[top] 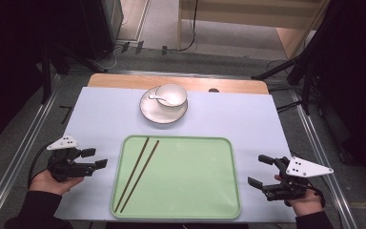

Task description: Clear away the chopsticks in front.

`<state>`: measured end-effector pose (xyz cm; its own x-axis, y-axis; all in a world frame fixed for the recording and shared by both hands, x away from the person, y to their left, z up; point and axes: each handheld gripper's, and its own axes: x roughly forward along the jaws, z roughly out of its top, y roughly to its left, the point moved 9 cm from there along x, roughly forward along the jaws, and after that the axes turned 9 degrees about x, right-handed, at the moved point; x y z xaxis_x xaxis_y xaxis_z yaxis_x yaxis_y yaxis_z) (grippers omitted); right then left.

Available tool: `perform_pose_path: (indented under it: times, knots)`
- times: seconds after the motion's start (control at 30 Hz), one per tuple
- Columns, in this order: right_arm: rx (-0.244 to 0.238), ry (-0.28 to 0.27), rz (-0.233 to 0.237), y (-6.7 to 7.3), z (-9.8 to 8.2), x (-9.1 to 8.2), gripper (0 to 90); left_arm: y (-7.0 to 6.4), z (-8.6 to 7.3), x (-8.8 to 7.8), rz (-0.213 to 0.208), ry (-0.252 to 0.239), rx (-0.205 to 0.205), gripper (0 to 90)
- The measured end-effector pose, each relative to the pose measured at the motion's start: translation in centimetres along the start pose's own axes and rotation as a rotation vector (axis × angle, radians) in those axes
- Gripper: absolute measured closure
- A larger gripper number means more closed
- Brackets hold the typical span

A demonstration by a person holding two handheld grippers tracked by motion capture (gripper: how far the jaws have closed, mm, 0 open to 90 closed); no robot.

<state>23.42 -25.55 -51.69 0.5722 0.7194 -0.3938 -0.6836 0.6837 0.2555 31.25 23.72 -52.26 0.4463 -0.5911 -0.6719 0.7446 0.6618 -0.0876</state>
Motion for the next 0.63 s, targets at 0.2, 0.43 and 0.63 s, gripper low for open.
perform_pose_path:
  times: [0.2,0.43,0.63]
  knots:
    - [-0.002,0.004,0.001,0.09,-0.03,0.1,14.7,0.06,-0.06,0.08,-0.007,-0.004,-0.005,30.7]
    - [-0.006,0.01,0.003,0.13,-0.08,0.16,14.7,-0.02,-0.16,0.25,-0.012,0.005,-0.006,30.7]
    - [-0.004,0.012,0.002,0.08,-0.12,0.23,14.7,0.11,-0.19,0.27,-0.012,0.008,-0.015,30.2]
